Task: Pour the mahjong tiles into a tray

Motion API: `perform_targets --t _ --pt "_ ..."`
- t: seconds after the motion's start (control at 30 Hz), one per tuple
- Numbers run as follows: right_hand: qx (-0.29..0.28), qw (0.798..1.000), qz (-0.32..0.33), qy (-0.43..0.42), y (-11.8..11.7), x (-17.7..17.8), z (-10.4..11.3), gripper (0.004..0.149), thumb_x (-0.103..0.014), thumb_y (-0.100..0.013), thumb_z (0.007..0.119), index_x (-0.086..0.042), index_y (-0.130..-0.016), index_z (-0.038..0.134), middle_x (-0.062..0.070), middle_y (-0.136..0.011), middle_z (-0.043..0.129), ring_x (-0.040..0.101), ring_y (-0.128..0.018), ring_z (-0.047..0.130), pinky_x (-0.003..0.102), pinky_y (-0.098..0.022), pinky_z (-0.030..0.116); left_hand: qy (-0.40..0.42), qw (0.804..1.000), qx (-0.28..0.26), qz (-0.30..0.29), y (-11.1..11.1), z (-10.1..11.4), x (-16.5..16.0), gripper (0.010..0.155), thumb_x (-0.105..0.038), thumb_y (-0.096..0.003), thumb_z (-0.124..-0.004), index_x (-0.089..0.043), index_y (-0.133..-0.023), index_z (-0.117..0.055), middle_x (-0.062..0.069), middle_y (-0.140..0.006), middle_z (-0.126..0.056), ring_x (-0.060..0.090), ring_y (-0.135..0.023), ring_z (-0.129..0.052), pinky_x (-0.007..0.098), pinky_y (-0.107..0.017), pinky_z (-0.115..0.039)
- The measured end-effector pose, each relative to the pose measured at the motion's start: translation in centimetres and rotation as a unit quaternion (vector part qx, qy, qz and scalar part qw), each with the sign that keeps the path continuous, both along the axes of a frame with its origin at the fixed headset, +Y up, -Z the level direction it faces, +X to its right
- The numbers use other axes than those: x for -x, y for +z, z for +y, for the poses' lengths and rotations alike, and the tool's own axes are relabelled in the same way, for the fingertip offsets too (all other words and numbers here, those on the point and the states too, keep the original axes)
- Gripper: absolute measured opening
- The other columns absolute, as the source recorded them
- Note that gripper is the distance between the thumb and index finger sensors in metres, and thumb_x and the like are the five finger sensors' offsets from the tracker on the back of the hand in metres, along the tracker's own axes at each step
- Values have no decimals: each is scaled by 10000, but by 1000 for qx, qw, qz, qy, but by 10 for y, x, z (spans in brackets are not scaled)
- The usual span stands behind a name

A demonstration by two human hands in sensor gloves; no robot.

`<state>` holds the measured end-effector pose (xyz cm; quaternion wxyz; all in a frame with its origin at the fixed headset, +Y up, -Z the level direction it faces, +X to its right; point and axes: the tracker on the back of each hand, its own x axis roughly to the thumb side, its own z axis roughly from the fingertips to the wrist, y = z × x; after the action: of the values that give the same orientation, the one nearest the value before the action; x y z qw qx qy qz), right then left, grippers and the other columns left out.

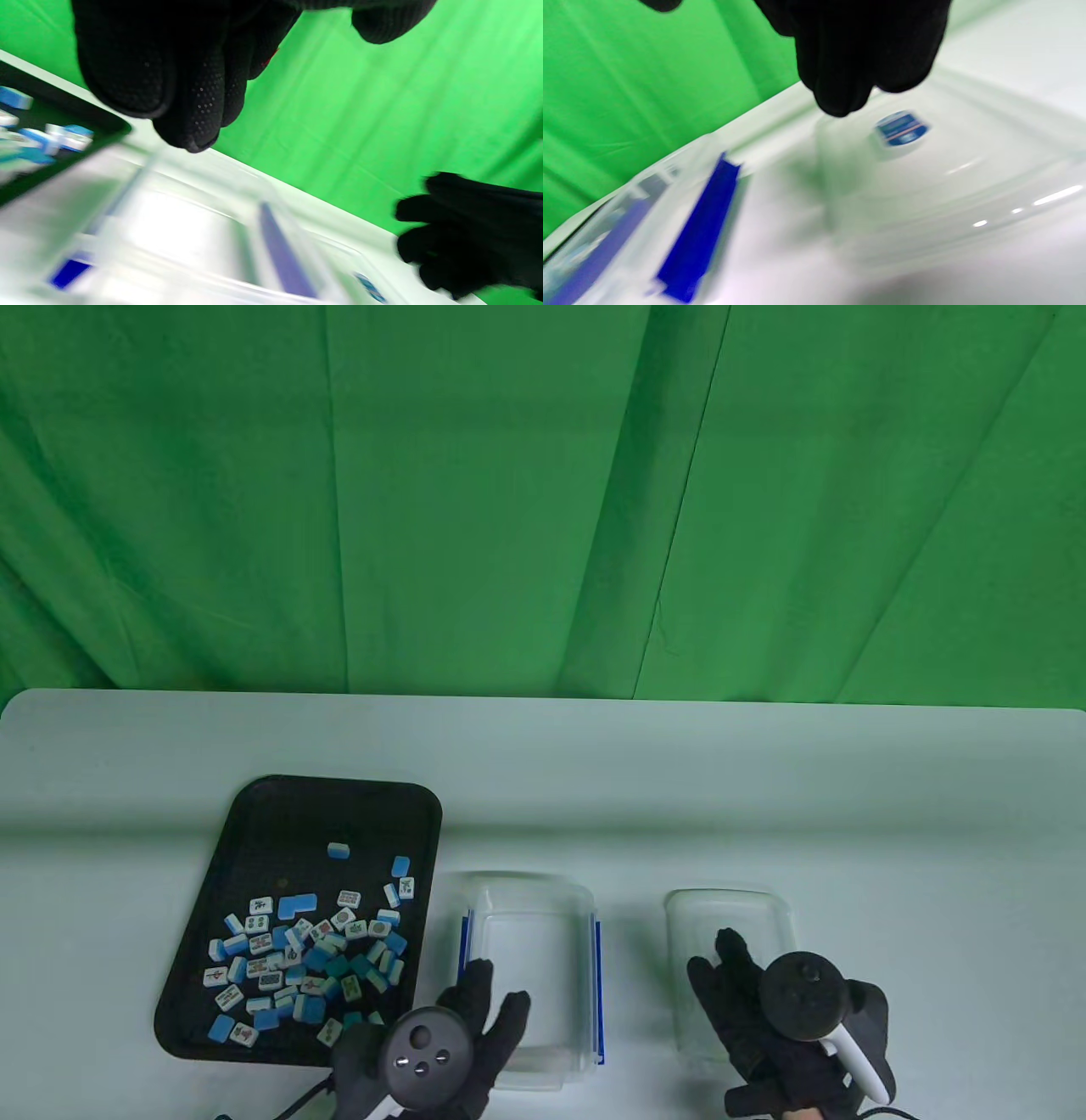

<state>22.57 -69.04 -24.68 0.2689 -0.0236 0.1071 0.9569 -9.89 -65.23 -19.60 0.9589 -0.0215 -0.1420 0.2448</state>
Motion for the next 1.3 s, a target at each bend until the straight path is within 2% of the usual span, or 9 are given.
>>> perform_targets --t 0.17,0.2,0.27,0.37,0.5,0.6,0.83,0.97,1.3 --pt "-16 998 -58 -9 -3 -28 -24 780 -602 -686 483 -25 -1203 396 236 -1085 720 384 -819 869 539 -651 733 17 996 28 -83 -3 15 -58 748 -551 -660 -539 64 -1052 -707 251 -734 -1016 342 -493 -1107 457 -346 -904" --pt "-5 998 -63 0 -4 -31 -28 779 -602 -685 483 -26 -1203 395 239 -1088 715 387 -825 863 538 -653 730 28 993 50 -106 -6 16 -71 754 -555 -661 -532 63 -1064 -686 250 -735 -1016 335 -497 -1110 452 -349 -907" --pt "0 997 -68 19 -5 -35 -31 781 -608 -686 474 -32 -1206 383 233 -1100 701 392 -845 848 543 -664 719 59 982 108 -141 -14 13 -90 832 -581 -664 -496 107 -1130 -474 267 -773 -988 344 -538 -1103 453 -368 -906" --pt "-12 995 -91 36 -7 -39 -35 777 -605 -682 487 -39 -1205 390 227 -1103 703 392 -852 848 543 -668 718 117 961 187 -164 -29 2 -114 885 -583 -664 -467 156 -1127 -317 319 -807 -950 397 -581 -1085 482 -384 -898" --pt "-17 990 -120 74 -8 -46 -39 782 -612 -679 489 -44 -1207 388 226 -1109 704 400 -874 848 555 -674 717 165 932 270 -175 -45 -18 -139 928 -584 -667 -410 170 -1080 -63 486 -992 -666 598 -826 -868 619 -514 -787" --pt "-8 989 -131 74 -8 -51 -42 803 -617 -678 490 -14 -1199 391 245 -1112 702 416 -896 842 570 -680 714 199 912 314 -174 -54 -33 -152 954 -579 -667 -361 187 -1004 97 552 -1044 -422 701 -935 -638 701 -584 -661" --pt "39 989 -132 62 -10 -59 -53 826 -624 -677 466 -10 -1208 314 325 -1113 654 469 -912 817 587 -677 719 217 897 359 -142 -65 -54 -168 954 -576 -668 -354 178 -984 137 576 -1041 -221 756 -969 -418 750 -615 -553" --pt "49 989 -129 55 -11 -60 -54 848 -632 -674 454 -6 -1211 259 349 -1124 619 497 -923 795 601 -678 711 206 903 358 -121 -69 -58 -169 953 -576 -667 -358 179 -990 126 574 -1041 -206 761 -968 -390 759 -618 -522" --pt "60 987 -129 76 -10 -57 -53 864 -641 -671 453 5 -1209 251 381 -1110 612 541 -896 790 624 -663 717 190 896 385 -111 -68 -75 -176 954 -583 -668 -349 183 -1001 113 576 -1040 -206 760 -969 -387 756 -622 -522"
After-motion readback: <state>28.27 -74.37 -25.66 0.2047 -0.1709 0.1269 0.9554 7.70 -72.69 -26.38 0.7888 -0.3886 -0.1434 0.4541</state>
